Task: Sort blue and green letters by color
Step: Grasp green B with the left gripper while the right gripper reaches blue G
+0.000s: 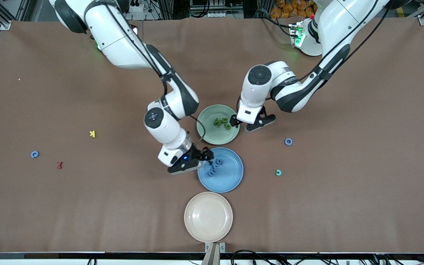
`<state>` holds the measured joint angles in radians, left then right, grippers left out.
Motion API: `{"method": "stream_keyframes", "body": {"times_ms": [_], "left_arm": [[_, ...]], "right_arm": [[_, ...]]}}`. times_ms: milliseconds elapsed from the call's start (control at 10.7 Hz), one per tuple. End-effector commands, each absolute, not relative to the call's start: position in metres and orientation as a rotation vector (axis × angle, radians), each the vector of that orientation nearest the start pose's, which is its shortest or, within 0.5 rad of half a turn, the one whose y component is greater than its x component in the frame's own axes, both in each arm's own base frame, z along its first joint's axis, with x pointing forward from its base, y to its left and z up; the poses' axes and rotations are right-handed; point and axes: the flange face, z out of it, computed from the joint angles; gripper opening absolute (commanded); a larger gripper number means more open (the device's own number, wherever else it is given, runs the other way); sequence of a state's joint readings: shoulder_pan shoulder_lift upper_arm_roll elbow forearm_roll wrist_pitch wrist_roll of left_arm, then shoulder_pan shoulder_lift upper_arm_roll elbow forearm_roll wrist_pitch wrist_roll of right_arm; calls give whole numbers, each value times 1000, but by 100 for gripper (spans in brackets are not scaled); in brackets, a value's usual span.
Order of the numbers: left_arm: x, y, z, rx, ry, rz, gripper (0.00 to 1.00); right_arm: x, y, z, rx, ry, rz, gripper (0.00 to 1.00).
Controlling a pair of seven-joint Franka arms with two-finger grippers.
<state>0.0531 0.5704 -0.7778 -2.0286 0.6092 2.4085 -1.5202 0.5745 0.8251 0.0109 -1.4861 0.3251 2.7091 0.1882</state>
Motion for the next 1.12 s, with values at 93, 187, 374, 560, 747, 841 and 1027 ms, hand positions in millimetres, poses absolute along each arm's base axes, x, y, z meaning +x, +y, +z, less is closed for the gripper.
{"method": "stream_keyframes", "body": {"times_ms": [93, 187, 374, 560, 747, 841, 1027], "left_arm": [[447, -340, 210, -3052, -563, -54, 100], [444, -326, 207, -3050, -565, -86, 100], [432, -307, 204, -3052, -569, -100, 100], [421, -294, 197, -3035, -562, -84, 100], [409, -281, 193, -3053, -551, -98, 100], [402, -280, 192, -3076, -548, -104, 100], [398, -281, 190, -3098, -533, -131, 100]], "right_arm": [[671, 276, 215, -2862, -86, -386, 100], [675, 232, 222, -2897, -98, -328, 100], [685, 150, 244, -2954, -141, -196, 100], [687, 74, 278, -3018, -223, -93, 100], [685, 13, 299, -3092, -302, -38, 100], [681, -9, 302, -3102, -268, 0, 100], [675, -62, 308, -3121, -172, -4, 100]]}}
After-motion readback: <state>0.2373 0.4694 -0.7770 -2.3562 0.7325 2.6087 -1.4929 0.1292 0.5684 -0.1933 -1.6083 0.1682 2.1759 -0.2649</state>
